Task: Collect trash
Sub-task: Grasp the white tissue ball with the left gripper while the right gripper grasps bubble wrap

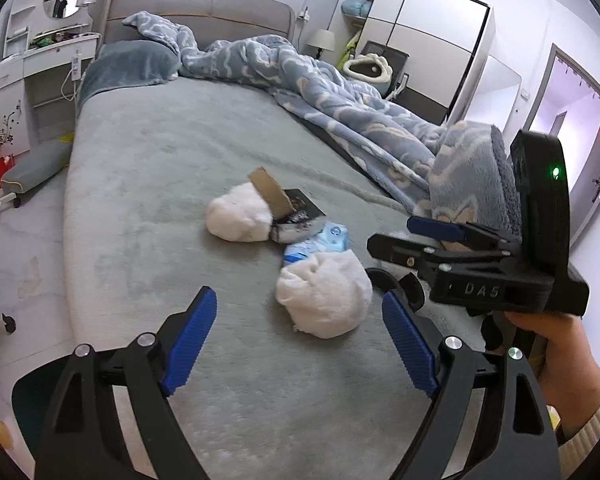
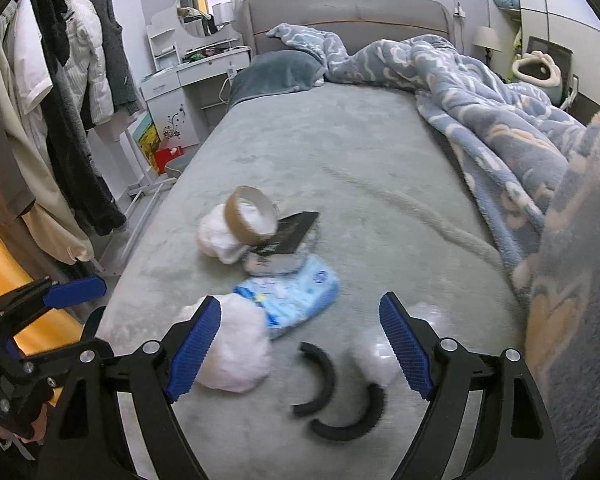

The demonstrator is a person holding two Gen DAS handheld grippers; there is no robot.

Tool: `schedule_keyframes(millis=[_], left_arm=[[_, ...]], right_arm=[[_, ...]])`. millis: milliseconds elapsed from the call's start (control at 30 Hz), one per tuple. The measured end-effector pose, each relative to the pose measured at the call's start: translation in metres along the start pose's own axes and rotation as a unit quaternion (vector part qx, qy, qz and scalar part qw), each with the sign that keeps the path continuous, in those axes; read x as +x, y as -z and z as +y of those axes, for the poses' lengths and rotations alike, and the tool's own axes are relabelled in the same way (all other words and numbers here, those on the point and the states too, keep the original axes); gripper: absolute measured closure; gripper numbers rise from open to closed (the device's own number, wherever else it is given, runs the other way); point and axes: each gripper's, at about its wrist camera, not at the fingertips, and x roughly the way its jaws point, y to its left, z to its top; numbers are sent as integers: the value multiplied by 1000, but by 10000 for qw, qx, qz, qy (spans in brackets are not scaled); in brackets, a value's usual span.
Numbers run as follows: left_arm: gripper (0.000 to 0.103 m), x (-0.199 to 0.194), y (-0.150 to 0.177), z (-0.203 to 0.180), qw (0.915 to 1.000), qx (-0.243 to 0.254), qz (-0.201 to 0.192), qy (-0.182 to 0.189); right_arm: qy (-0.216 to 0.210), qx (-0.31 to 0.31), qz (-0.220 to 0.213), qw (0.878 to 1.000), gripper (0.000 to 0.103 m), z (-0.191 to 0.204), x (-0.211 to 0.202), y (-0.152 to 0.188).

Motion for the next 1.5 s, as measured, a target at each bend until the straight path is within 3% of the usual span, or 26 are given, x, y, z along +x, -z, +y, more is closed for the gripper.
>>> schedule_keyframes(millis=[367, 767, 1233, 1267, 1333, 1500], left_arm=[[16, 36, -3, -13, 9995, -106, 288, 118], [18, 71, -5, -17, 9981, -102, 594, 87], [38, 95, -6, -19, 9958, 58, 906, 96], [39, 94, -6, -20, 9958, 90, 904, 105], [43, 93, -6, -21, 9958, 139, 895, 110], [50, 84, -6, -22, 9963, 181, 818, 166]], right_arm=[[118, 14, 50, 9999, 19, -37, 2, 3], [-18, -344, 436, 9985, 19, -51, 18, 3], [-109, -443, 951, 9944, 19, -66, 40, 8], [-127, -457, 970, 9942, 20, -66, 41, 8], [-177, -452, 1047, 9933, 31, -66, 45, 9], [-179, -431, 1106, 9928, 37, -66, 47, 10]])
